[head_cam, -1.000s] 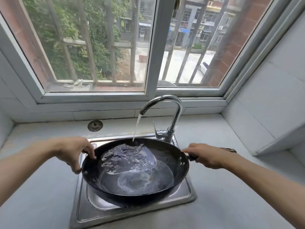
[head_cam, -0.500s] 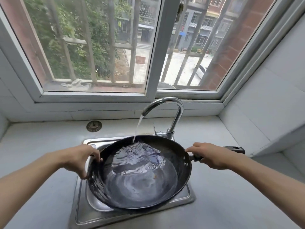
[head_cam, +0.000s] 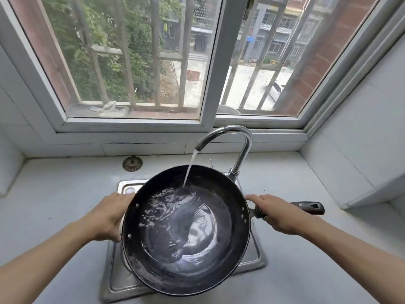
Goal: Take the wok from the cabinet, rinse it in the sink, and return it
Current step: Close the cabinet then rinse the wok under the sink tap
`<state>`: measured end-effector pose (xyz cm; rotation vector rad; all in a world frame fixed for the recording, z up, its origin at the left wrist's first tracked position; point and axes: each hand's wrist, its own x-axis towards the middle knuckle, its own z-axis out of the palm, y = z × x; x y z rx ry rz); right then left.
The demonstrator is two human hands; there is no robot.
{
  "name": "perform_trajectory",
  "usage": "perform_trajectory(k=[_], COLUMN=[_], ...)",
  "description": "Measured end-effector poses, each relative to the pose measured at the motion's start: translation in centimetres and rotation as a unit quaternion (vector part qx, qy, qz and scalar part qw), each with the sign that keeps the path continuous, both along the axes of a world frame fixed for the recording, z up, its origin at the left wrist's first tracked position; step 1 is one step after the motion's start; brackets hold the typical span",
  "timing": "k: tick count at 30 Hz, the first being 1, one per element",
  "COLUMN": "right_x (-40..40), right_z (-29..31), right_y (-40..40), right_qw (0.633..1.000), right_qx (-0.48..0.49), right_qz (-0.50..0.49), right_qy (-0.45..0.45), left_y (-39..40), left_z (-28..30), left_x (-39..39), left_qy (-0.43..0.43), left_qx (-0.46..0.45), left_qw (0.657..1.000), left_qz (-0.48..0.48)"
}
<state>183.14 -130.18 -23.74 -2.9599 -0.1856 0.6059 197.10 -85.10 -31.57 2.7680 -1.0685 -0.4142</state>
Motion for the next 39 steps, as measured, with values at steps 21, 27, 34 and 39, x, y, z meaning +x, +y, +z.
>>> perform_trajectory(k=[21,27,34,39], right_x=[6.2,6.0,5.4,5.7], right_z=[-8.7,-10.5,-12.0,-13.1], right_y=[1.1,0.7,1.3,0.9], right_qw=[0.989,0.982,0.98,0.981], right_qx=[0.005,0.033,0.059,0.035], right_qz=[-0.03,-0.032,-0.025,-0.012], right_qy=[-0.144,-0.183,-0.19,-0.191], left_y=[0.3,-0.4,-0.2,0.0], left_z=[-2.8,-4.0,-5.8,-6.2], left_x=[3.4,2.7,1.5,1.0], left_qy=[-0.155,-0.181,-0.179,-0.164], left_qx=[0.04,0.022,0.035,0.01], left_qw=[0.981,0.972,0.968,0.969], left_qz=[0.112,0.146,0.175,0.187])
